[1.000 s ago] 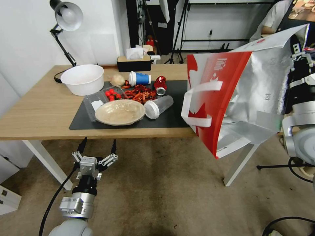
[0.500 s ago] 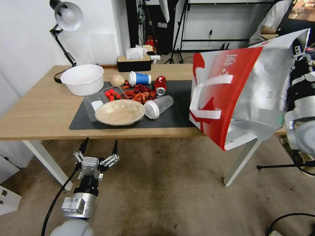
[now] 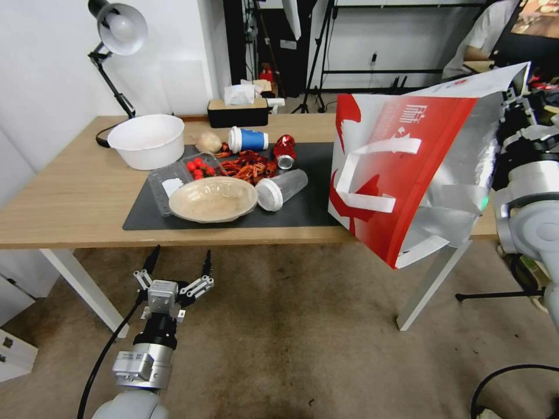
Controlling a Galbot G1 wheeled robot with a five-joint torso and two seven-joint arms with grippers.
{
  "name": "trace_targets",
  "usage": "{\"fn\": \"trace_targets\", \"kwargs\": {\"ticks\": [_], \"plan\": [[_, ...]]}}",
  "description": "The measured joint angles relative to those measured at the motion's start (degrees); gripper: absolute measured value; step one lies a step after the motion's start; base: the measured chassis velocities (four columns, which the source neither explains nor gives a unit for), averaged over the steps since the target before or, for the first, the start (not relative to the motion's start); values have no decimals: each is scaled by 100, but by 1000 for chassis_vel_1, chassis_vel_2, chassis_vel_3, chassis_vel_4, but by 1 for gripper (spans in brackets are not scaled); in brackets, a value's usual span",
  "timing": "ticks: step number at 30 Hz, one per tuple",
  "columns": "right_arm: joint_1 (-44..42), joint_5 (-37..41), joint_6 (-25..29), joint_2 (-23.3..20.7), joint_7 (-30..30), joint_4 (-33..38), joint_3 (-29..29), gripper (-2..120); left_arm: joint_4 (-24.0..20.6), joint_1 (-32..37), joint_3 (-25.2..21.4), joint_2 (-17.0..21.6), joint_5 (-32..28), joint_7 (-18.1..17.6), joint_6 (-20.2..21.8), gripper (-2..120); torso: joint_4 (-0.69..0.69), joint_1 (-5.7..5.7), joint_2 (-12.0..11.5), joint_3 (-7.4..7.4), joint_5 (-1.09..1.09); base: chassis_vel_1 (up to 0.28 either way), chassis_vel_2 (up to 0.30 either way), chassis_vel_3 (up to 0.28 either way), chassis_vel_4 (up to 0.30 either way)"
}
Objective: Pick up the food delivery bag from the floor and place it on the table.
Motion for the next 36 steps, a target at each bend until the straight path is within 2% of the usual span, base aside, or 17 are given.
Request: {"fn": "trace_targets", "kwargs": {"ticks": [5, 8, 16, 19, 25, 29, 36], "plan": [[47, 53, -226, -39, 269, 130, 39, 0, 38, -26, 0, 12, 0, 5, -2, 100, 0, 0, 0, 0, 0, 0, 0, 0, 0], [220, 124, -395, -110, 717, 224, 26, 0, 61, -43, 19, 11, 0, 19, -4, 100, 0, 0, 0, 0, 0, 0, 0, 0, 0], [339, 129, -592, -187, 1114, 322, 2, 0, 78, -42, 32, 6, 3, 34, -24, 100, 0, 0, 0, 0, 0, 0, 0, 0, 0], [492, 176, -860, -268, 1497, 414, 1, 0, 78, -37, 41, 1, 19, 43, -32, 100, 0, 0, 0, 0, 1, 0, 0, 0, 0], [843, 246, -878, -384, 1923, 373, -85, 0, 78, -31, 87, -30, 82, 62, -45, 100, 0, 0, 0, 0, 0, 0, 0, 0, 0], [968, 277, -882, -441, 1932, 267, -120, 0, 77, -26, 95, -45, 99, 68, -53, 100, 0, 0, 0, 0, -1, 0, 0, 0, 0], [996, 167, -918, -442, 1488, -35, -223, 0, 81, -9, 104, -59, 127, 69, -82, 100, -1, 0, 0, 0, 0, 0, 0, 0, 0]]}}
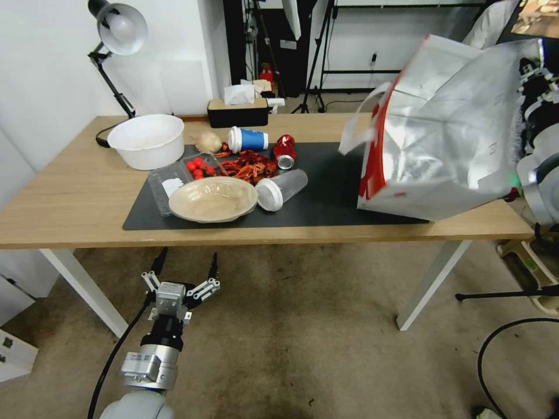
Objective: Pick up the food delivery bag from the floor and place it on the table.
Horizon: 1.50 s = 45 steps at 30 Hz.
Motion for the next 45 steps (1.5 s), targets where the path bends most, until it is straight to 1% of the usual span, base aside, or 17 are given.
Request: {"fn": "trace_targets", "kwargs": {"ticks": [4, 8, 15, 18, 21, 23, 24, 26, 28, 29, 31, 32, 36, 37, 39, 40, 45], "plan": [[110, -101, 5, 35, -181, -175, -128, 0, 5, -6, 3, -2, 3, 0, -4, 100, 1, 0, 0, 0, 0, 0, 0, 0, 0], [211, -324, 58, 94, -616, -524, -290, 0, 63, -18, -1, 6, 41, -1, -32, 100, 0, 0, 0, 0, 0, 0, 0, 0, 0], [336, -608, 121, 168, -889, -800, -423, 3, 84, -31, 28, -11, 55, -2, -37, 100, 1, 1, 0, 0, 0, 0, 0, 0, 0], [335, -966, 208, 207, -1267, -960, -431, 19, 117, -42, 33, -18, 57, -3, -37, 100, 1, 0, 0, 0, 0, 0, 0, 0, 0], [312, -1170, 306, 206, -1482, -1032, -431, 25, 135, -53, 33, -17, 56, -4, -37, 100, 0, 0, 0, 0, 0, 0, 0, 0, 0], [267, -1368, 395, 190, -1759, -1111, -407, 37, 152, -66, 48, -22, 57, -6, -37, 100, 1, 1, 0, 1, 0, 0, 0, 0, 0], [267, -1368, 395, 190, -1759, -1111, -407, 37, 152, -66, 48, -22, 57, -6, -37, 100, 1, 1, 0, 1, 0, 0, 0, 0, 0], [199, -1428, 457, 185, -1895, -1112, -355, 47, 163, -74, 65, -36, 66, -6, -37, 100, 1, 0, 0, 0, 0, 0, 0, 0, 0], [83, -1438, 485, 186, -1991, -1031, -282, 56, 169, -78, 70, -40, 69, -6, -37, 100, 0, 0, 0, 0, 0, 0, 0, 0, 0], [83, -1438, 485, 186, -1991, -1031, -282, 56, 169, -78, 70, -40, 69, -6, -37, 100, 0, 0, 0, 0, 0, 0, 0, 0, 0], [-74, -1434, 505, 199, -2058, -881, -187, 65, 172, -82, 72, -38, 69, -2, -37, 100, 1, 0, 0, 0, 0, 0, 0, 0, 0], [-74, -1434, 505, 199, -2058, -881, -187, 65, 172, -82, 72, -38, 69, -2, -37, 100, 1, 0, 0, 0, 0, 0, 0, 0, 0], [-509, -1367, 497, 252, -2199, -503, 90, 85, 183, -87, 83, -36, 47, 31, -94, 100, 1, 0, 0, 0, 0, 0, 0, 0, 0], [-509, -1367, 497, 252, -2199, -503, 90, 85, 183, -87, 83, -36, 47, 31, -94, 100, 1, 0, 0, 0, 0, 0, 0, 0, 0], [-675, -1346, 491, 269, -2261, -388, 206, 91, 184, -90, 96, -37, 36, 36, -111, 100, 0, 0, 0, -1, 0, 0, 0, 0, 0], [-827, -1316, 483, 286, -2321, -277, 318, 97, 185, -91, 107, -35, 16, 51, -133, 100, 0, 0, 0, -1, -1, 0, 0, 0, 0], [-1153, -1269, 477, 329, -2454, 3, 524, 100, 185, -102, 109, -31, -30, 89, -202, 100, 0, 0, 0, 0, -1, 0, 0, 0, 0]]}}
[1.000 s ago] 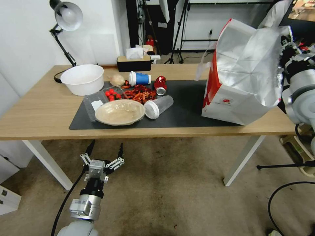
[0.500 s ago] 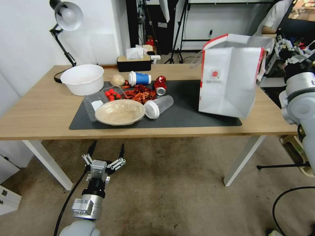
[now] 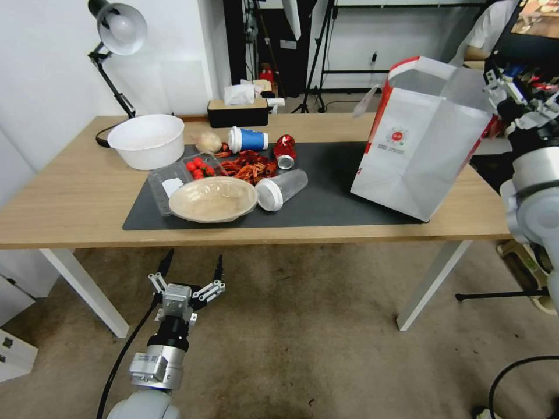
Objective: Pick up the food delivery bag from the floor and place it on the table.
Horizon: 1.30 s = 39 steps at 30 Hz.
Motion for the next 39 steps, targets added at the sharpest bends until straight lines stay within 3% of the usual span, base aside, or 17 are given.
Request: {"fn": "trace_targets", "kwargs": {"ticks": [15, 26, 39], "plan": [[-843, -673, -5, 515, -327, 963, 271, 100, -21, 47, -73, 8, -106, 12, -204, 100, 1, 0, 0, 0, 1, 0, 0, 0, 0], [-2130, -2156, 71, 1392, -749, 1852, 373, 100, 18, 24, -56, 11, -120, 11, -216, 100, 1, -1, 1, 0, -1, 0, 0, 0, 0], [-2951, -3974, 180, 2629, -967, 1482, -24, 100, 251, 4, -92, 18, -247, 43, -331, 100, 1, 0, 0, 0, 0, 0, 0, 0, 0]]}}
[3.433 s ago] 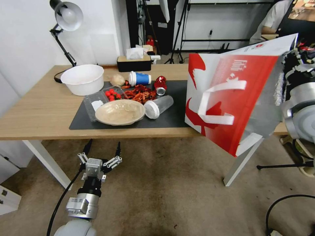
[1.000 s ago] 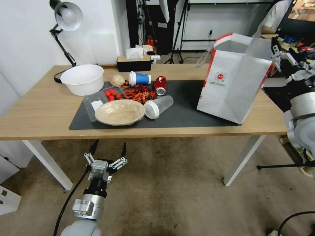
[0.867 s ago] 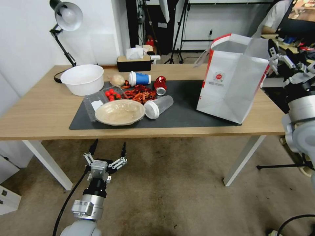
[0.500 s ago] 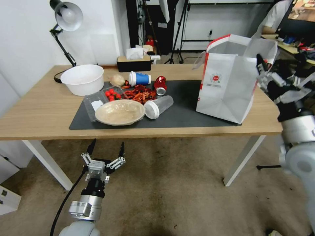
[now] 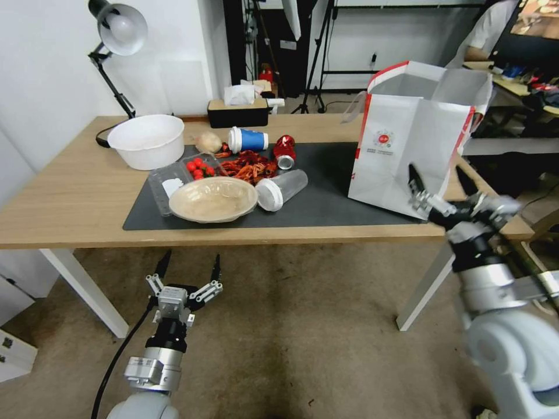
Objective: Pick up the food delivery bag from the floor and place it on the table.
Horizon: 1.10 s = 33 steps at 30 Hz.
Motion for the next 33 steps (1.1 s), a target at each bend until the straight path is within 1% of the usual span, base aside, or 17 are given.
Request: {"fn": "trace_targets", "kwargs": {"ticks": [2, 7, 10, 14, 24, 33], "plan": [[-175, -207, 135, 192, -68, -202, -2, 100, 49, -5, -6, 7, -31, 25, -26, 100, 0, 0, 0, 0, -1, 0, 0, 0, 0], [-332, -397, 323, 364, -172, -412, 4, 100, 102, -20, -6, 7, -37, 43, -62, 100, 0, 0, 0, 0, 0, 0, 0, 0, 0], [-531, -594, 506, 569, -318, -617, -19, 100, 151, -27, -3, 3, -37, 48, -102, 100, 0, 0, 0, 0, 0, 0, 0, 0, 0], [-710, -827, 691, 739, -450, -800, -80, 100, 157, -30, -11, 4, -43, 25, -110, 100, 0, 0, 0, 0, 0, 0, 0, 0, 0], [-900, -1065, 962, 910, -604, -1085, -133, 100, 144, -38, -29, -9, -30, -24, -76, 100, 0, 0, 0, 0, 0, 0, 0, 0, 0], [-910, -1087, 992, 935, -615, -1123, -147, 100, 161, -40, -35, -10, 13, -31, -65, 100, 0, 0, 0, 0, 0, 0, 0, 0, 0]]}}
